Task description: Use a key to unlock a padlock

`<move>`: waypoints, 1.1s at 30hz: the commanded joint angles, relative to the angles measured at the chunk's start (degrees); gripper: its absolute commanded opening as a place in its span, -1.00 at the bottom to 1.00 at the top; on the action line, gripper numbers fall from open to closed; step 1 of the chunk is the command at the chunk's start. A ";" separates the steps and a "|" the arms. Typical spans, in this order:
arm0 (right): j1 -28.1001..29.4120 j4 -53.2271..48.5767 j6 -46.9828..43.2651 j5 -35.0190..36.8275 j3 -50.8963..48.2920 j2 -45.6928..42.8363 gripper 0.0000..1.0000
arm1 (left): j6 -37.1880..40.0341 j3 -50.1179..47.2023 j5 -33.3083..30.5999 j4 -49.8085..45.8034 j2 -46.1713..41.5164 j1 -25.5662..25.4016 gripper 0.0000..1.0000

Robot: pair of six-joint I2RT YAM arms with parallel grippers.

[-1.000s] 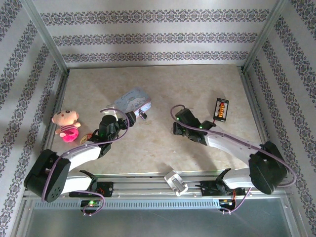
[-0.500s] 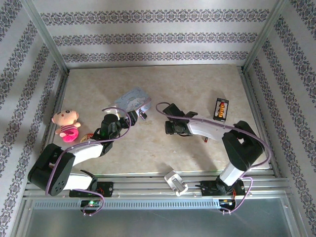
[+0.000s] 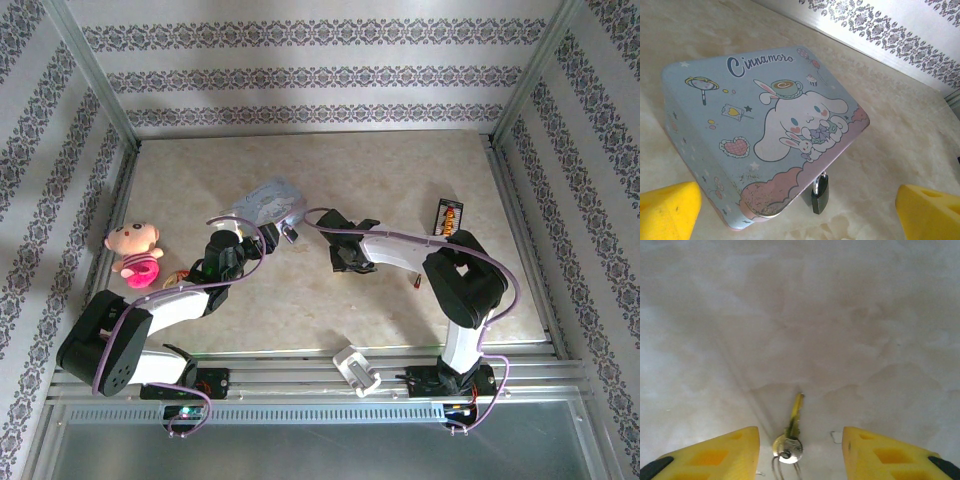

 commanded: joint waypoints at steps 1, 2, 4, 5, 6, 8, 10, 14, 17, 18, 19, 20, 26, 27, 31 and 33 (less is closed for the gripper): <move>0.45 -2.89 1.72 2.36 -1.87 0.03 -0.05 | 0.27 0.81 -0.03 2.91 0.32 -0.72 0.99; 0.47 -3.17 1.84 2.36 -2.23 -0.07 -0.05 | 0.27 0.86 -0.18 3.02 0.41 -0.73 0.99; 0.47 -3.92 2.18 2.53 -3.06 -0.67 -0.05 | 0.27 0.93 -0.26 3.19 0.67 -0.69 0.99; 0.46 -4.20 2.44 2.78 -3.66 -1.11 -0.05 | 0.33 1.01 -0.26 3.28 0.79 -0.73 0.99; 0.43 -4.48 2.72 3.14 -4.39 -1.80 -0.05 | 0.35 1.20 -0.09 3.38 0.96 -0.69 0.99; 0.34 -4.69 3.45 3.80 -5.92 -3.36 -0.05 | 0.35 1.52 0.14 3.45 1.20 -0.72 0.98; 0.00 -4.79 4.19 4.27 -7.67 -5.18 -0.04 | 0.35 1.74 0.31 3.54 1.30 -0.73 0.99; -1.32 -4.88 4.75 4.80 -10.54 -8.45 -0.03 | 0.31 1.82 0.42 3.63 1.08 -0.73 0.99; -2.50 -5.20 4.68 5.20 -12.04 -10.18 -0.03 | 0.27 1.75 0.30 3.64 0.70 -0.68 0.99; -2.93 -5.47 4.66 5.46 -12.38 -10.77 -0.03 | 0.27 1.66 0.29 3.55 0.58 -0.66 0.99; -3.31 -5.95 4.66 5.88 -12.69 -11.48 -0.03 | 0.18 1.57 0.23 3.48 0.34 -0.74 0.99; -3.60 -6.29 4.57 6.17 -12.97 -12.08 -0.03 | 0.18 1.44 0.27 3.38 0.15 -0.67 0.99; -4.91 -8.03 5.04 7.79 -13.82 -16.64 -0.03 | 0.39 0.95 -0.61 2.68 -1.09 -0.64 0.99; -4.86 -8.13 5.25 7.75 -13.90 -17.50 -0.03 | 0.52 1.02 -0.74 2.71 -1.08 -0.72 0.99; -4.47 -6.83 6.51 6.41 -14.42 -20.37 -0.07 | 0.70 1.29 -0.83 2.67 -0.95 -0.72 0.99; -4.42 -5.25 6.35 4.82 -14.93 -21.37 -0.06 | 0.70 1.39 -0.74 2.82 -0.90 -0.66 0.99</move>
